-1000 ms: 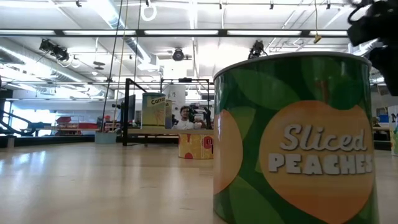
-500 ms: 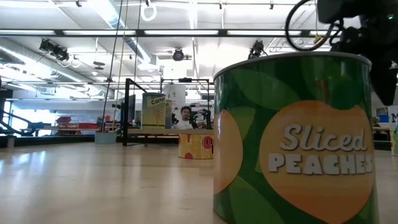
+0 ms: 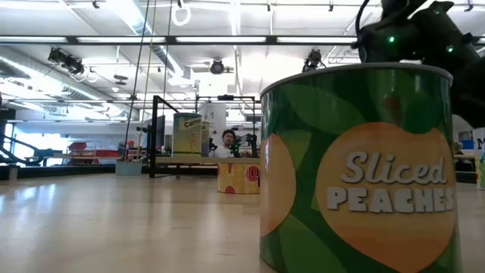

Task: Pick and place cans onto a shelf
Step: Put the white can on the shelf aligned with the light green can

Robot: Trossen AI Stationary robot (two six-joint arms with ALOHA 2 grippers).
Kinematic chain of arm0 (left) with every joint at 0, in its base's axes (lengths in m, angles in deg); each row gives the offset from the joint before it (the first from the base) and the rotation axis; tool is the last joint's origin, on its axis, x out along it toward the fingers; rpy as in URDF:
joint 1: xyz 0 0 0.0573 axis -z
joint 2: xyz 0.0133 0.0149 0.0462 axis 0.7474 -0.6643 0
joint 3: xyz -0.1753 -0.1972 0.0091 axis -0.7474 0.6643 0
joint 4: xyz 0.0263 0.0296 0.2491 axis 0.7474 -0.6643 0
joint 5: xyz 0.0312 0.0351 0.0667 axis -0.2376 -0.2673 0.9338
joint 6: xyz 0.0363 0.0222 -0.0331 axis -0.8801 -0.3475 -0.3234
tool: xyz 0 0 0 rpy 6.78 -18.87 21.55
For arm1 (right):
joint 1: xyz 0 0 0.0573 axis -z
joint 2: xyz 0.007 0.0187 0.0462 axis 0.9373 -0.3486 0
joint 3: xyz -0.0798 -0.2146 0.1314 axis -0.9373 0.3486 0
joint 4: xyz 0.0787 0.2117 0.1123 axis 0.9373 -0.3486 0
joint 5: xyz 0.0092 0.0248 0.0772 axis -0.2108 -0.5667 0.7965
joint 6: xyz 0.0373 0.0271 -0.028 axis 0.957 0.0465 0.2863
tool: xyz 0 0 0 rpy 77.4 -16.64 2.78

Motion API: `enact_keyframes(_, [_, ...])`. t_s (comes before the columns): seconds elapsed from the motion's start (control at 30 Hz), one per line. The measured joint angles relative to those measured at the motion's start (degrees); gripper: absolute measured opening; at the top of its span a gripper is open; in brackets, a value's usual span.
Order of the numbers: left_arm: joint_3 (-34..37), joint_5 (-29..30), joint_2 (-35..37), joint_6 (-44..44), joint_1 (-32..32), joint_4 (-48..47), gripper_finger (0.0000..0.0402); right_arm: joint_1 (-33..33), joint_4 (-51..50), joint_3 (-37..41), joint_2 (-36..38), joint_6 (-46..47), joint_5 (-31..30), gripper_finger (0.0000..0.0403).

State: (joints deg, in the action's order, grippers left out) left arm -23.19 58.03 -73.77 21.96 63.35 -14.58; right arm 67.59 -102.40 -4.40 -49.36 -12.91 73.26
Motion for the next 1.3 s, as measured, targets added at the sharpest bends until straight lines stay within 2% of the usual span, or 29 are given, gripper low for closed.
enact_keyframes(0.2, [0.0, -0.38, 0.0, -2.95, 0.04, -0.07, 0.0347, 0.18, -0.23, -0.09, -3.2, 2.3, 0.69, 0.0378])
enact_keyframes(0.53, [-0.02, -0.38, 1.42, -4.14, 0.04, -3.42, 0.0347, -0.21, -1.04, -0.14, -5.65, 2.07, 1.86, 0.0307])
enact_keyframes(0.67, [-0.07, -0.23, 2.63, -4.56, 0.04, -4.86, 0.0347, -0.07, -3.23, -3.97, -5.49, 0.46, 2.05, 0.029])
enact_keyframes(0.83, [-0.04, 0.13, 3.39, -5.68, -1.43, -5.15, 0.0347, 1.58, -6.77, -16.2, -6.28, -0.98, -0.36, 0.0293])
enact_keyframes(1.03, [-0.04, 0.2, 3.4, -7.11, -4.9, -5.61, 0.0347, 5.08, -12.24, -38.57, -11.51, -3.52, -6.75, 0.0291])
enact_keyframes(1.17, [-0.04, -0.02, 3.41, -9.17, -7.74, -5.62, 0.0347, 8.52, -12.21, -53.04, -15.6, -8.33, -9.71, 0.0291])
enact_keyframes(1.3, [0.0, -2.62, 4.04, -10.97, -11.55, -6.4, 0.0347, 13.78, -12.15, -64.61, -20.35, -15.64, -14.49, 0.0291])
